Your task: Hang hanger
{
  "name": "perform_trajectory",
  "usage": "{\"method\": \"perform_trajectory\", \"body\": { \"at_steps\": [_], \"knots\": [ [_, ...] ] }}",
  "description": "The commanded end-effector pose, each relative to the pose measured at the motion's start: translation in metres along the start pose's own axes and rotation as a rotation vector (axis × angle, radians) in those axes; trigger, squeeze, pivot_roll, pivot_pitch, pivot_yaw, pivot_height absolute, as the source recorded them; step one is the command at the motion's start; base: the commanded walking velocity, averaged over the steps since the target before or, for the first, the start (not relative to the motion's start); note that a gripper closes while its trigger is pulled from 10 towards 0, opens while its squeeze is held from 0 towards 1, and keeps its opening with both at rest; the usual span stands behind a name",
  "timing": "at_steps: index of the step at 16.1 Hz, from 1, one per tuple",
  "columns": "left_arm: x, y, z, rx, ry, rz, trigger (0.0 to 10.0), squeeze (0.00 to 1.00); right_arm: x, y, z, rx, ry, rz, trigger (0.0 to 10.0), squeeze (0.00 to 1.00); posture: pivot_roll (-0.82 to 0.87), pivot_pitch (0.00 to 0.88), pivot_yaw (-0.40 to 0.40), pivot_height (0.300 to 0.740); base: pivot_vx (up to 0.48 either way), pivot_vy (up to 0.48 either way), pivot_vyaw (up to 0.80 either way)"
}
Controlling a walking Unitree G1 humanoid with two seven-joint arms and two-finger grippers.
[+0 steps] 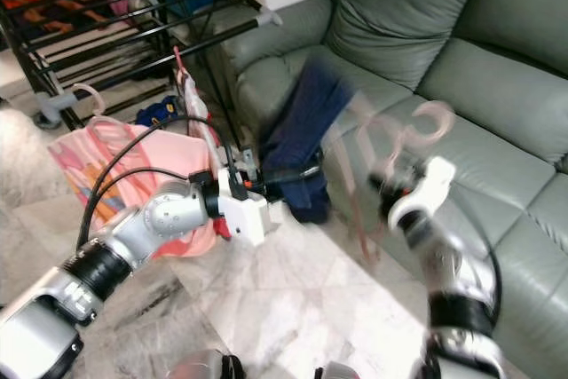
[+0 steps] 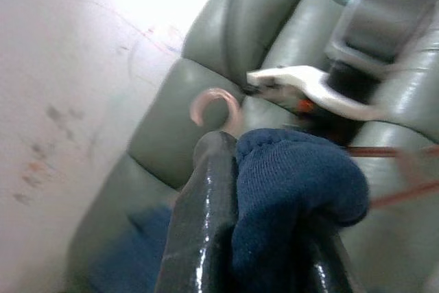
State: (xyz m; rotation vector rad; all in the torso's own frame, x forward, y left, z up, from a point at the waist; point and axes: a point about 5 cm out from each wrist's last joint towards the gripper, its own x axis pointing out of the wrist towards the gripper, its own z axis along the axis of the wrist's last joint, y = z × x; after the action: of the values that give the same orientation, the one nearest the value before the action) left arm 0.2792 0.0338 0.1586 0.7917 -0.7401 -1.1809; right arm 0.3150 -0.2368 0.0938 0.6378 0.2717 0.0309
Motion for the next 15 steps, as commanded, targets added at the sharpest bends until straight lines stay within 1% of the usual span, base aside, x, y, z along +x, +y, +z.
{"method": "perform_trajectory", "body": {
  "at_steps": [1,2,3,4,5,6,7,8,9,10,11,12,13,14,15],
  "knots": [
    [0.004,-0.010,0.008,-0.006,-0.027,-0.065,10.0,0.00,0.002,0.002,0.024,0.113,-0.140,-0.047,10.0,0.00,-0.03,0.000,0.035,0.740,0.000,0.000,0.00],
    [0.002,-0.019,0.001,-0.033,0.023,-0.089,10.0,0.00,0.007,0.025,0.033,0.178,-0.193,0.043,10.0,0.00,-0.03,0.000,0.034,0.740,0.000,0.000,0.00],
    [0.000,-0.025,-0.006,-0.038,0.070,-0.103,10.0,0.00,0.008,0.056,0.037,0.240,-0.205,0.198,10.0,0.00,-0.03,0.000,0.033,0.740,0.000,0.000,0.00],
    [-0.001,-0.026,-0.009,-0.038,0.088,-0.098,10.0,0.00,0.007,0.065,0.037,0.247,-0.202,0.249,10.0,0.00,-0.03,0.000,0.034,0.740,0.000,0.000,0.00],
    [-0.002,-0.027,-0.015,-0.041,0.137,-0.079,10.0,0.00,0.003,0.091,0.038,0.274,-0.187,0.400,10.0,0.00,-0.03,0.000,0.035,0.740,0.000,0.000,0.00],
    [-0.002,-0.027,-0.021,-0.035,0.184,-0.059,10.0,0.00,-0.006,0.114,0.040,0.298,-0.191,0.538,10.0,0.00,-0.03,0.000,0.035,0.740,0.000,0.000,0.00],
    [-0.002,-0.026,-0.025,-0.047,0.224,-0.027,10.0,0.00,-0.012,0.130,0.049,0.342,-0.233,0.616,10.0,0.00,-0.03,0.000,0.036,0.740,0.000,0.000,0.00],
    [-0.002,-0.025,-0.029,-0.062,0.264,0.011,10.0,0.00,-0.013,0.134,0.059,0.365,-0.286,0.605,10.0,0.00,-0.03,0.000,0.036,0.740,0.000,0.000,0.00],
    [-0.001,-0.025,-0.032,-0.071,0.288,0.026,10.0,0.00,-0.008,0.129,0.067,0.358,-0.333,0.528,10.0,0.00,-0.03,0.000,0.037,0.740,0.000,0.000,0.00],
    [0.000,-0.027,-0.033,-0.071,0.293,0.024,10.0,0.00,-0.006,0.125,0.071,0.333,-0.346,0.483,10.0,0.00,-0.03,0.000,0.037,0.740,0.000,0.000,0.00],
    [0.000,-0.028,-0.033,-0.086,0.301,0.032,10.0,0.00,-0.005,0.123,0.071,0.238,-0.342,0.451,10.0,0.00,-0.03,0.000,0.036,0.740,0.000,0.000,0.00],
    [0.000,-0.034,-0.033,-0.141,0.295,0.030,10.0,0.00,-0.001,0.113,0.066,-0.002,-0.349,0.316,10.0,0.00,-0.03,0.000,0.036,0.740,0.000,0.000,0.00],
    [-0.001,-0.036,-0.033,-0.165,0.296,0.033,10.0,0.00,-0.001,0.110,0.066,-0.083,-0.364,0.281,10.0,0.00,-0.03,0.000,0.032,0.740,0.000,0.000,0.00],
    [-0.002,-0.041,-0.034,-0.194,0.315,0.032,10.0,0.67,-0.003,0.108,0.064,-0.209,-0.381,0.261,10.0,0.00,-0.03,0.000,0.032,0.740,0.000,0.000,0.00],
    [-0.002,-0.044,-0.036,-0.214,0.324,0.027,10.0,1.00,-0.004,0.110,0.061,-0.267,-0.378,0.274,10.0,0.00,-0.03,0.000,0.032,0.740,0.000,0.000,0.00]
  ]
}}
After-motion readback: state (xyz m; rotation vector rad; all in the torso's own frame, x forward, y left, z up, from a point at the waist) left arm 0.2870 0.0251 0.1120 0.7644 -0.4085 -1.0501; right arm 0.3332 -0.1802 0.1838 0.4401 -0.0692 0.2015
